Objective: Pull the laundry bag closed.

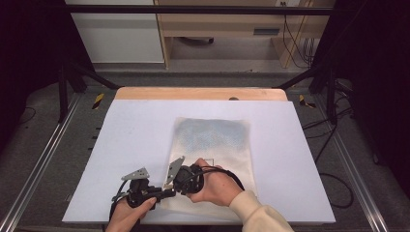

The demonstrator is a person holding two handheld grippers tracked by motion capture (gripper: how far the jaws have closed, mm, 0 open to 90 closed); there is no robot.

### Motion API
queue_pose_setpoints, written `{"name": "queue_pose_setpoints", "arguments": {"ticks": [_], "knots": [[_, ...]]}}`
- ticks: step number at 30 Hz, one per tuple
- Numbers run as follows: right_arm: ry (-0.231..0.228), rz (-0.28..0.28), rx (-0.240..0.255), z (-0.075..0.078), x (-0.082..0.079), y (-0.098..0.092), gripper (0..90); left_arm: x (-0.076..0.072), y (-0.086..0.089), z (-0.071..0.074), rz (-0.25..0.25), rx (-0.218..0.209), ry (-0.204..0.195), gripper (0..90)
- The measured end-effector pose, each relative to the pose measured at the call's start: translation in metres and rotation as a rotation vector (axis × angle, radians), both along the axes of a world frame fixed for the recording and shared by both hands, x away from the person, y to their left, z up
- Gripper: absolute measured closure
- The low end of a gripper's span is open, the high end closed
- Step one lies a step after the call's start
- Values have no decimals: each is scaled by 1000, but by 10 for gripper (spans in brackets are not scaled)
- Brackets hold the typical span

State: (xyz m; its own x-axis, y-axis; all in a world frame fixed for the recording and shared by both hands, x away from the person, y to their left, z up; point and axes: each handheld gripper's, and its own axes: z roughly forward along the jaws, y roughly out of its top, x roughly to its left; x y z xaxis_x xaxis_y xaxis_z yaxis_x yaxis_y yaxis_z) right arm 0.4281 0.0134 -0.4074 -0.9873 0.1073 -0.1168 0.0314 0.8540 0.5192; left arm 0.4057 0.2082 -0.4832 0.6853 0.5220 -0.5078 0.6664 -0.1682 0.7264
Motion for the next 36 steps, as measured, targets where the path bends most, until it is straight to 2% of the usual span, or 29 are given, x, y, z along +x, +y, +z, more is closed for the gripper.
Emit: {"name": "queue_pose_setpoints", "arguments": {"ticks": [21,25,28,36], "knots": [[6,-22,-8,-4,1,-9,822,0,1,3,-14,-3,-7,837],[-1,-36,-38,-8,3,-15,822,1,5,3,3,-10,-8,840],[15,-51,-14,-8,5,-21,822,1,5,3,3,-14,-7,841],[10,-50,-14,-9,4,-21,822,1,5,3,5,-6,-10,841]]}}
